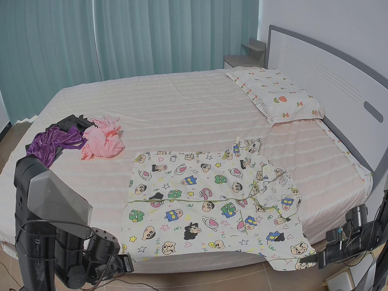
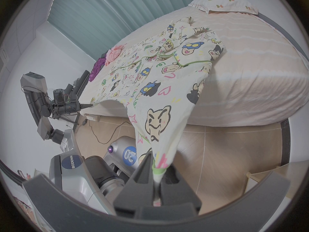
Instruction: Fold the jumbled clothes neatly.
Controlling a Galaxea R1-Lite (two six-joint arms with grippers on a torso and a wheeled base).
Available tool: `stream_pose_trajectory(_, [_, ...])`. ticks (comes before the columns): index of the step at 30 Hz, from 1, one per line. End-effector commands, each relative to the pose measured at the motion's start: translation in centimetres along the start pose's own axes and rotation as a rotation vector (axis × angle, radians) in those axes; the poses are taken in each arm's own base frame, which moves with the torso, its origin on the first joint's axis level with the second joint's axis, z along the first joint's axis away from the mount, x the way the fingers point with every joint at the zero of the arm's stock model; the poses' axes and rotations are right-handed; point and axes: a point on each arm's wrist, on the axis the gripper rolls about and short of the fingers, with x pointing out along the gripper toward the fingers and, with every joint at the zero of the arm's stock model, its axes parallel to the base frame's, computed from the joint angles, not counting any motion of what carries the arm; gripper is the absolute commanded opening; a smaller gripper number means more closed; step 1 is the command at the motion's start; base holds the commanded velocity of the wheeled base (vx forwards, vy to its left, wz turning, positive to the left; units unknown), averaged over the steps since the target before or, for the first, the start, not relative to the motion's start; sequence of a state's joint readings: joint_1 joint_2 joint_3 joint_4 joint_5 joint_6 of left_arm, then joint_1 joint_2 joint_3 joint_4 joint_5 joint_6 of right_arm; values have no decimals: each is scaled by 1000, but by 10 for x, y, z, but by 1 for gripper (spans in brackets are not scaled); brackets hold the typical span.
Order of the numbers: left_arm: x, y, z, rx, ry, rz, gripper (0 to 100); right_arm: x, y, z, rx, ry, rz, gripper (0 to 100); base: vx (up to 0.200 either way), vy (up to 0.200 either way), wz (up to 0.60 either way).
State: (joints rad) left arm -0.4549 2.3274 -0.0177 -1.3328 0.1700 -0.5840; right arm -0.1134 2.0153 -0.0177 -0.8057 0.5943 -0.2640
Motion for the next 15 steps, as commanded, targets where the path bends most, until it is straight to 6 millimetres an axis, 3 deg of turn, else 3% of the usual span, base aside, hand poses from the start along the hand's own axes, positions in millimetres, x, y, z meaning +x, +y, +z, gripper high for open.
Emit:
stream_pose_trajectory(1, [-8, 0, -1, 8, 16, -9, 0, -2, 2, -6, 1, 34, -13, 0, 0, 0, 0])
stream_pose_trajectory(8, [-13, -2, 2, 5, 17, -42, 0, -8, 6, -5, -35, 16, -21, 0, 0, 0, 0])
stream_pose_trajectory(12, [-14, -8, 13, -8, -34, -78, 0, -12, 9, -1, -52, -24, -17, 0, 0, 0, 0])
stream_pose_trajectory(15, [-11, -20, 34, -25, -72, -105, 0, -18, 12, 9, -49, -94, -13, 0, 0, 0, 0])
